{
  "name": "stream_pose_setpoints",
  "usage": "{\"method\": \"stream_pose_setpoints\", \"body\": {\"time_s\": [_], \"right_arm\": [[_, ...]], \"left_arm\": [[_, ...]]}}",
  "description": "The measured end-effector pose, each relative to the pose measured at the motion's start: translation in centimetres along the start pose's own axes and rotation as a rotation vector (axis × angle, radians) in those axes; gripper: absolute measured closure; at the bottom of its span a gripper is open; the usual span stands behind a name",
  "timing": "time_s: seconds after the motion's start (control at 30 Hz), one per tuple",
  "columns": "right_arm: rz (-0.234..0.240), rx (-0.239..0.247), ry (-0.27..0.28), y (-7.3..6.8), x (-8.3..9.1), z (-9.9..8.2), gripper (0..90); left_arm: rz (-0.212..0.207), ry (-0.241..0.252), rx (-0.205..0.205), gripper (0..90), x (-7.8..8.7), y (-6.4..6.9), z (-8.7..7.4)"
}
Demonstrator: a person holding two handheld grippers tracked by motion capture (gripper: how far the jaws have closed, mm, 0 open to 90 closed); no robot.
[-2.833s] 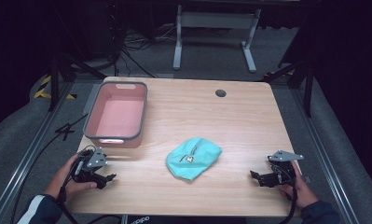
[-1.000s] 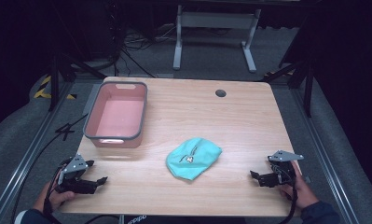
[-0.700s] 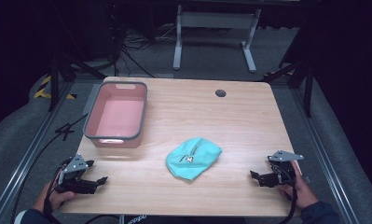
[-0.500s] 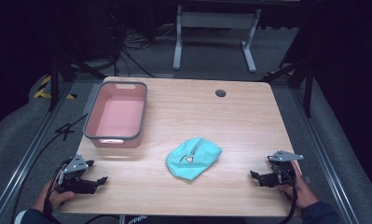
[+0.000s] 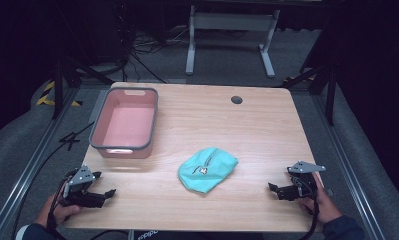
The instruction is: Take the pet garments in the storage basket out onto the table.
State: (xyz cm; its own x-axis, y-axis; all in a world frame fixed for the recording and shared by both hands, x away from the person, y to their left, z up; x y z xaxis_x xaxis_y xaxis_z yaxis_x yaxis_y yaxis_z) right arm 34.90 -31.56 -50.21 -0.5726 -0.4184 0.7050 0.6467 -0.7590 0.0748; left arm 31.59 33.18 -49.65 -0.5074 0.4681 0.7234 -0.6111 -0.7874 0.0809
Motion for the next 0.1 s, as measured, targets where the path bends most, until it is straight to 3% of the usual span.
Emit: {"method": "stream_pose_setpoints", "body": {"time_s": [0.1], "right_arm": [[0.0,0.001,0.0,0.0,0.0,0.0,0.6]], "left_arm": [[0.001,0.001,0.003,13.7,0.0,0.04,0.0]]}}
Point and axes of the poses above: each handheld gripper's, and its own axes: x roughly backward along the jaws, z roughly out of its top, y roughly to its right, the point moved 2 cm from there along -x, roughly forward along the jaws, and after that the axes turned 7 degrees about x, right-handed, at the moved point
